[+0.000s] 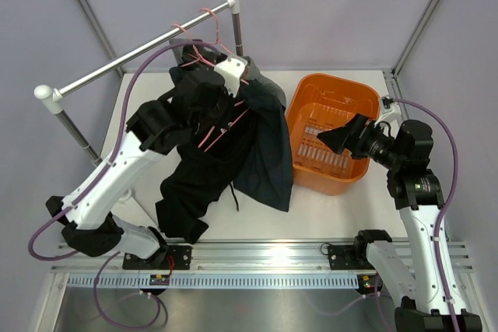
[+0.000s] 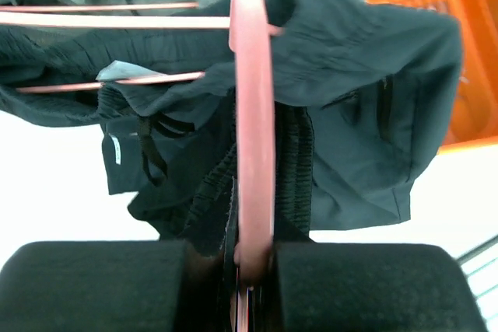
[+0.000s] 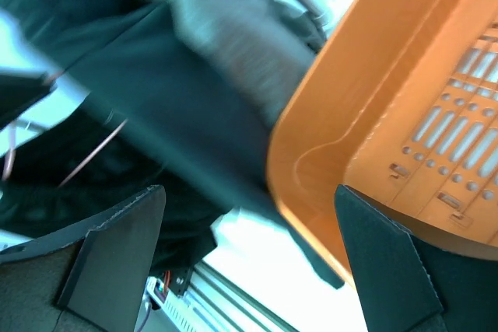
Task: Remove the shorts from the hanger
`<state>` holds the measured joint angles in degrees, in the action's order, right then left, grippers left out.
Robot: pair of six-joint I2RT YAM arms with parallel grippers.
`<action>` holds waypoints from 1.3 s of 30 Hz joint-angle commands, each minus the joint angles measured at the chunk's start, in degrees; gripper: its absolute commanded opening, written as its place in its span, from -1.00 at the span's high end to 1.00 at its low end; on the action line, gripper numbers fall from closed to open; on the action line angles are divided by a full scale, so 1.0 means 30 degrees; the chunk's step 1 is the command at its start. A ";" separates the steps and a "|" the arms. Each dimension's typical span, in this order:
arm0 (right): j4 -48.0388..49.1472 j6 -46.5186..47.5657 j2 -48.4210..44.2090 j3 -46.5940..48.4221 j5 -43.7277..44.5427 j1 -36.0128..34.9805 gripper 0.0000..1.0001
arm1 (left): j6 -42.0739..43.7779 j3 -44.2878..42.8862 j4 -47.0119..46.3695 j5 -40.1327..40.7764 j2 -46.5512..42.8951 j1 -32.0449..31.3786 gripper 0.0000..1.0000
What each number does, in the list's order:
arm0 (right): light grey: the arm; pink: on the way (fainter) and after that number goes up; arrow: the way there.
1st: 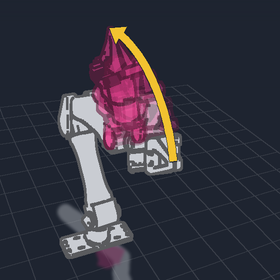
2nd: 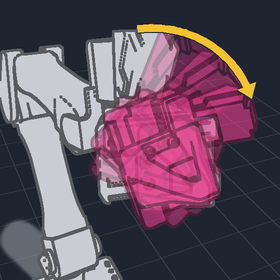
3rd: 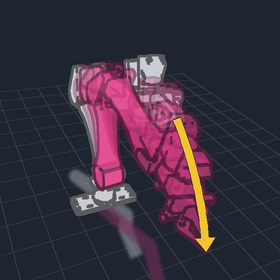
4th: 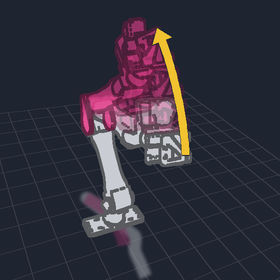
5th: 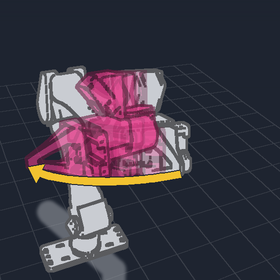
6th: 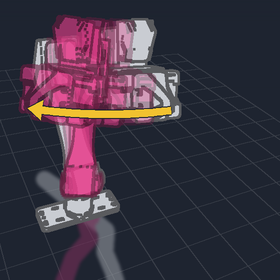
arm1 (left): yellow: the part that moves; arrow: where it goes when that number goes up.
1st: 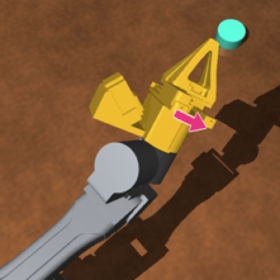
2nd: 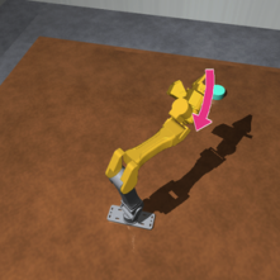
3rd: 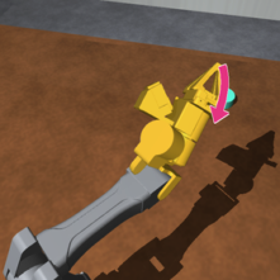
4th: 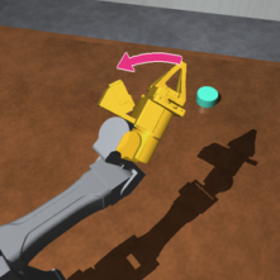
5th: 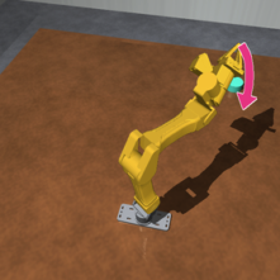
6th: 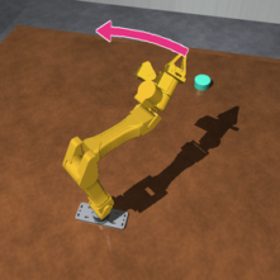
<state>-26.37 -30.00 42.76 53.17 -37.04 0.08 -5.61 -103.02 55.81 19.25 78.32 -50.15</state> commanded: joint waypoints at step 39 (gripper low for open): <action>-0.2458 0.0683 0.6486 0.6212 1.5531 -1.3118 -0.61 | 0.1752 -0.3276 -0.0733 -0.6181 0.1050 -0.2004 1.00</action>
<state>-33.08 -28.62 60.99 68.47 1.85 -37.15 -1.41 -110.93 58.94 1.96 82.02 -55.81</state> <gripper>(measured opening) 0.813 0.061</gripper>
